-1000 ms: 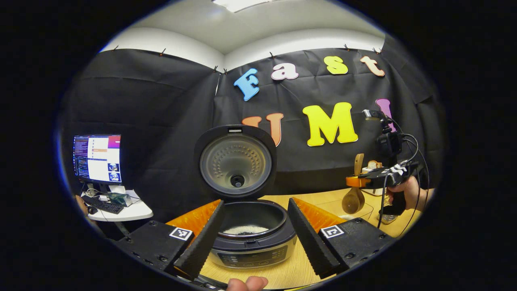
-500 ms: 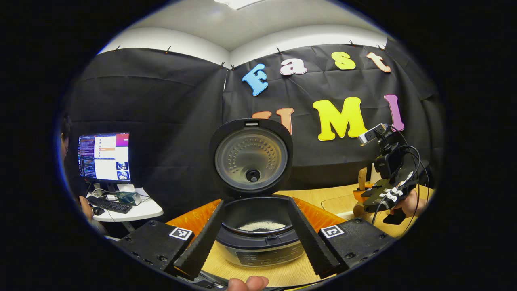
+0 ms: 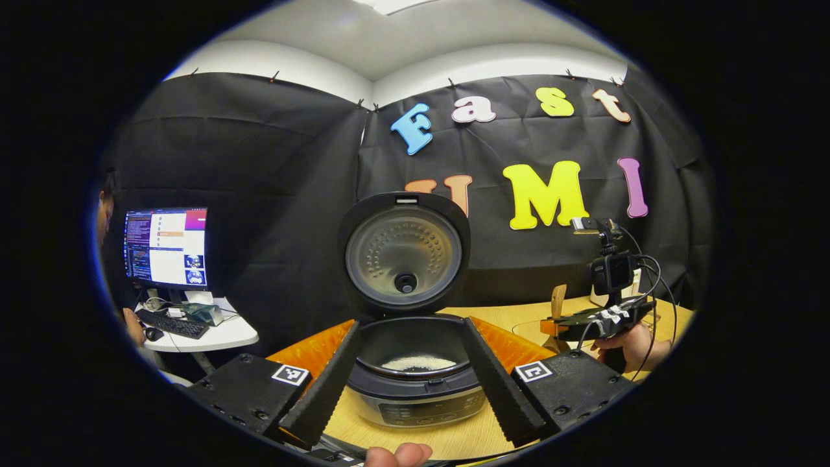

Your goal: Close the left gripper, press the button to open the rice cooker; take a wooden spoon from the chopstick holder with the right hand, scoop a spoonful of rice and pour it into the rice cooker, then put the wooden spoon back into the chopstick holder.

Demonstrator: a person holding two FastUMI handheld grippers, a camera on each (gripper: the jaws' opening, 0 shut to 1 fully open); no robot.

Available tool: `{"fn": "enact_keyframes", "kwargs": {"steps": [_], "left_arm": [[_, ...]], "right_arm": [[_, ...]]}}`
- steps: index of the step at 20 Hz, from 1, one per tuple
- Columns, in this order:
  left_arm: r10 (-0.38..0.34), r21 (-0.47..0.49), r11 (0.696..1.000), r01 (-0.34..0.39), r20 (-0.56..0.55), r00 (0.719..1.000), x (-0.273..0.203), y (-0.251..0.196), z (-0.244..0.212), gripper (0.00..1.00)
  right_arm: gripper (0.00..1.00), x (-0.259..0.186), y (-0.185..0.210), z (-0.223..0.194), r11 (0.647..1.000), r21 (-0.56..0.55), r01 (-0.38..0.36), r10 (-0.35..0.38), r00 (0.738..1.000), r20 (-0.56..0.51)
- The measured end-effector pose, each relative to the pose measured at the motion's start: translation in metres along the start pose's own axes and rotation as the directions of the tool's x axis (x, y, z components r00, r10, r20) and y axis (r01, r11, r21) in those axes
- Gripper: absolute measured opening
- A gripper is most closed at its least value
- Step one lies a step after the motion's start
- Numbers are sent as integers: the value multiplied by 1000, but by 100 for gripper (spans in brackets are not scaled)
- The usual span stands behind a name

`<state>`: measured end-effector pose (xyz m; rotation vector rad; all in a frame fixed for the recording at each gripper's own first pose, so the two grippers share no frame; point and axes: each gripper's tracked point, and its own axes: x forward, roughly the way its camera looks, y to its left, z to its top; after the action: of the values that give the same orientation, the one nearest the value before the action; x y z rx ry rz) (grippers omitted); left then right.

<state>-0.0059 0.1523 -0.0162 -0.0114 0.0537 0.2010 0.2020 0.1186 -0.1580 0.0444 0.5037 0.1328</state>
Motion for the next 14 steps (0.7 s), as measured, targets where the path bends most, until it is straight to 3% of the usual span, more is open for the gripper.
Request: {"fn": "enact_keyframes", "kwargs": {"steps": [3, 7, 14], "left_arm": [[-8, -26, 1000, 8, -8, 1000, 0, -2, -2, 99], [-13, -30, 999, 12, -4, 1000, 0, -4, 0, 99], [-14, -21, 1000, 14, 2, 1000, -1, -4, 1, 99]], "right_arm": [[0, -1, 3, 3, 990, 138, -36, 37, 999, -7], [0, -2, 3, 9, 945, 320, -63, 60, 998, 19], [0, -6, -41, 17, 802, 588, -102, 74, 995, 72]]}}
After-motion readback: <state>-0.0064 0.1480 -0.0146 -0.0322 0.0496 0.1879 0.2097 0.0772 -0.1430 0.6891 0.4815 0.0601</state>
